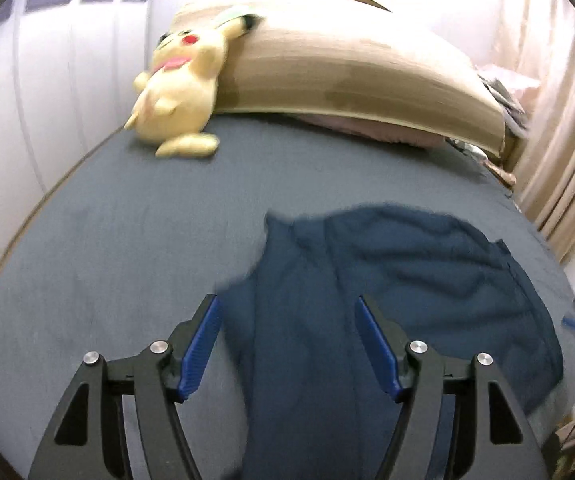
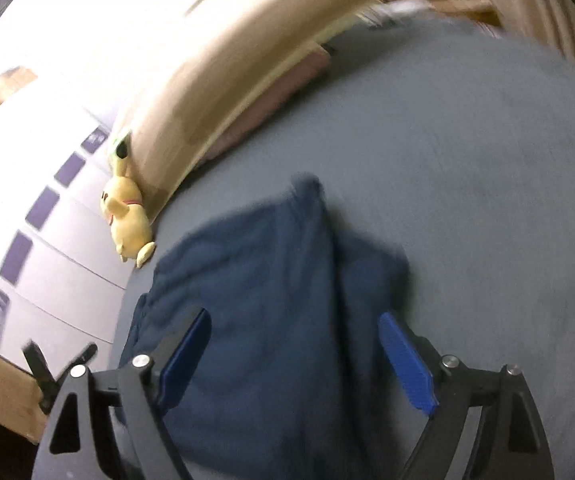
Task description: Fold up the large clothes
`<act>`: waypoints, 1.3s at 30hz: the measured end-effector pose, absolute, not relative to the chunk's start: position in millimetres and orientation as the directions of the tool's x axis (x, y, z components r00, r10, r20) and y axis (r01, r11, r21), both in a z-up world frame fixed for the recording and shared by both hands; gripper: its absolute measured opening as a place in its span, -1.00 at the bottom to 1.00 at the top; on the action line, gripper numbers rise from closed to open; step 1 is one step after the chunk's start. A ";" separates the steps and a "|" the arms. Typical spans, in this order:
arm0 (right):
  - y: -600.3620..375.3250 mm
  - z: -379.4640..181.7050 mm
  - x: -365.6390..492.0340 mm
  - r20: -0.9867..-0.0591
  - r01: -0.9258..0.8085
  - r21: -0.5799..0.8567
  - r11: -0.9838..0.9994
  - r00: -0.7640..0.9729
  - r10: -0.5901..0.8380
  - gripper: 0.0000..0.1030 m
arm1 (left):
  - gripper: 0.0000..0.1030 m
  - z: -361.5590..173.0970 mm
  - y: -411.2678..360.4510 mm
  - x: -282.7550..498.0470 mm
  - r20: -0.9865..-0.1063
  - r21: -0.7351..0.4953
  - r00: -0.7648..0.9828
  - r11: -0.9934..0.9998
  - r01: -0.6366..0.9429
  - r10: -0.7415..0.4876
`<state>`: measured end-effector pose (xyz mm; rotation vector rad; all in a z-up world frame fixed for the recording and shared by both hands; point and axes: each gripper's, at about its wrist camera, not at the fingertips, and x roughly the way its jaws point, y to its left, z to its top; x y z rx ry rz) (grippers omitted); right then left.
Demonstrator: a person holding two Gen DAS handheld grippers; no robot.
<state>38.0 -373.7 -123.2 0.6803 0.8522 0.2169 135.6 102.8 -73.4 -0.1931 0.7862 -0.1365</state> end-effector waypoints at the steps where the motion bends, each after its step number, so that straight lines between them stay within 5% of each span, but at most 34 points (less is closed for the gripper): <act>1: -377.3 -142.5 25.0 -0.629 0.125 0.651 0.749 0.641 0.440 0.72 | 0.35 -83.0 109.1 126.7 -0.693 -0.256 0.691 0.966 0.033 -0.207; 4: -386.2 -179.3 18.1 -0.613 0.171 0.722 0.671 0.608 0.504 0.72 | 0.35 -115.4 128.1 108.3 -0.720 -0.382 0.634 0.924 -0.026 -0.280; 10: -392.8 -195.2 46.8 -0.494 0.124 0.832 0.541 0.610 0.620 0.68 | 0.35 -127.8 130.1 88.7 -0.729 -0.413 0.618 0.909 -0.057 -0.293; 12: -385.3 -201.7 63.5 -0.546 0.137 0.800 0.584 0.570 0.615 -0.35 | 0.35 -125.6 129.0 90.1 -0.724 -0.414 0.626 0.909 -0.055 -0.292; 14: -376.8 -197.8 64.6 -0.573 0.138 0.775 0.616 0.566 0.593 -0.42 | 0.35 -121.6 128.6 84.7 -0.722 -0.405 0.634 0.912 -0.061 -0.278; 17: -368.6 -179.6 58.2 -0.613 0.120 0.708 0.696 0.595 0.520 -0.31 | 0.35 -120.3 135.9 76.1 -0.714 -0.421 0.648 0.902 -0.096 -0.264; 18: -369.0 -173.6 53.0 -0.642 0.154 0.671 0.725 0.609 0.466 -0.19 | 0.35 -119.3 138.0 73.2 -0.709 -0.437 0.653 0.893 -0.111 -0.266; 19: -369.1 -163.6 44.5 -0.658 0.185 0.626 0.757 0.646 0.387 0.17 | 0.35 -117.6 141.9 69.7 -0.697 -0.457 0.664 0.881 -0.121 -0.271; 20: -367.5 -151.9 34.7 -0.655 0.200 0.591 0.782 0.684 0.320 0.24 | 0.36 -116.2 143.4 66.0 -0.683 -0.473 0.678 0.872 -0.126 -0.272; 23: -345.0 -111.2 -2.5 -0.579 0.147 0.500 0.854 0.790 0.202 0.24 | 0.42 -111.9 135.6 59.9 -0.663 -0.440 0.711 0.891 -0.114 -0.236; 27: -274.2 -94.5 -33.9 -0.547 0.054 0.273 0.960 0.830 0.109 0.31 | 0.43 -126.3 109.9 70.0 -0.760 -0.235 0.644 0.960 -0.149 -0.086; 29: -245.4 -113.0 -28.9 -0.597 0.038 0.199 0.979 0.797 0.090 0.53 | 0.43 -136.7 103.3 73.0 -0.788 -0.171 0.614 0.972 -0.160 -0.038; 31: -226.8 -148.0 -10.0 -0.711 0.049 0.093 0.994 0.703 0.032 0.53 | 0.43 -136.0 103.9 70.1 -0.792 -0.161 0.611 0.970 -0.183 -0.016; 39: -217.3 -93.2 -52.6 -0.585 0.120 0.051 0.991 0.808 -0.068 0.61 | 0.49 -86.5 99.7 31.8 -0.714 -0.111 0.697 0.972 -0.207 0.067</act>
